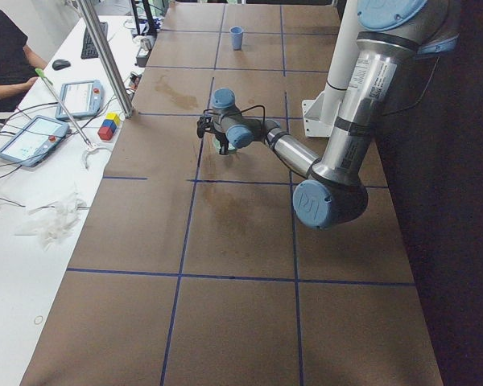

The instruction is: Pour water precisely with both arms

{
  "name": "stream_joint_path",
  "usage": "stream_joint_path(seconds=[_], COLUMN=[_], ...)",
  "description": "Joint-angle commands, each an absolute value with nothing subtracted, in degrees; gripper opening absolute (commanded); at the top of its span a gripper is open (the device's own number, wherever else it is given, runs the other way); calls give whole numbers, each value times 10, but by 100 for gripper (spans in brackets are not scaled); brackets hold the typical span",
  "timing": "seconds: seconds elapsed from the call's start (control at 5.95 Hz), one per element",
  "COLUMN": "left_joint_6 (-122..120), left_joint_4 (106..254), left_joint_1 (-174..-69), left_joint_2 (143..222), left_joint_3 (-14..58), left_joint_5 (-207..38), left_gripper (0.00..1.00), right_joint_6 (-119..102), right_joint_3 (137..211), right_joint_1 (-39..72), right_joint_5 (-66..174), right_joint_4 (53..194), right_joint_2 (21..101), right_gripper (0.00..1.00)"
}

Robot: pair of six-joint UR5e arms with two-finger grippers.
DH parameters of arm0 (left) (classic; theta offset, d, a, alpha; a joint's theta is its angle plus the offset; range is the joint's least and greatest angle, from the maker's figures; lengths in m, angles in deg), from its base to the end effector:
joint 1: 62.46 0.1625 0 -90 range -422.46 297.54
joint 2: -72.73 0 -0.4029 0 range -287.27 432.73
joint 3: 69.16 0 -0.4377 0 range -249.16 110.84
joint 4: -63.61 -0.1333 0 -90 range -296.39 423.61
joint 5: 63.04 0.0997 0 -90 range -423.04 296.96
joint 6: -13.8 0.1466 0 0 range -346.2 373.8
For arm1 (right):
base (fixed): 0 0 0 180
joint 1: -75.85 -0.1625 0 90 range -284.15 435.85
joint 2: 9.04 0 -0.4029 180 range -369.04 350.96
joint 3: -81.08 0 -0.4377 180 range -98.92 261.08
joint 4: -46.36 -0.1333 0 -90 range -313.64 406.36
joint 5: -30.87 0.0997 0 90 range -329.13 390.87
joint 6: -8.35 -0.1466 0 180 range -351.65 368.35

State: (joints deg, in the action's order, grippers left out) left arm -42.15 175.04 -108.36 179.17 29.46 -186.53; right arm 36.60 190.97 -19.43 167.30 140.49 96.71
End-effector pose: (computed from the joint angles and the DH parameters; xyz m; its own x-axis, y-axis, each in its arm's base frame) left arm 0.4271 -0.5161 0.3754 0.5764 0.0762 -0.8136 -0.0028 0.9958 0.0913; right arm 0.0663 -0.4226 0.6197 0.6481 -0.4156 0.6382 0.2438 0.9071 0.3431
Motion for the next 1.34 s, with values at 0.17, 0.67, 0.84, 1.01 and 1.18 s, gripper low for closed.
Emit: stream_joint_path(seconds=[0.17,0.67,0.84,1.01,1.18], left_joint_6=[-318,-218,-201,-154,-131], left_joint_4=[1771,1803,1826,1862,1872], left_joint_1=[-1144,-1193,-1210,-1230,-1253], left_joint_2=[1726,1680,1675,1661,1661], left_joint_3=[287,244,218,174,149], left_joint_5=[-1914,-1964,-1979,-2000,-2028], left_gripper=[0,0,0,0,0], right_joint_6=[367,369,369,369,369], right_joint_3=[1911,1911,1911,1912,1912], right_joint_1=[-194,-194,-194,-194,-194], right_joint_5=[1674,1675,1675,1675,1676], right_joint_4=[1405,1404,1404,1404,1404], right_joint_2=[966,966,966,965,966], right_gripper=[100,100,100,100,100])
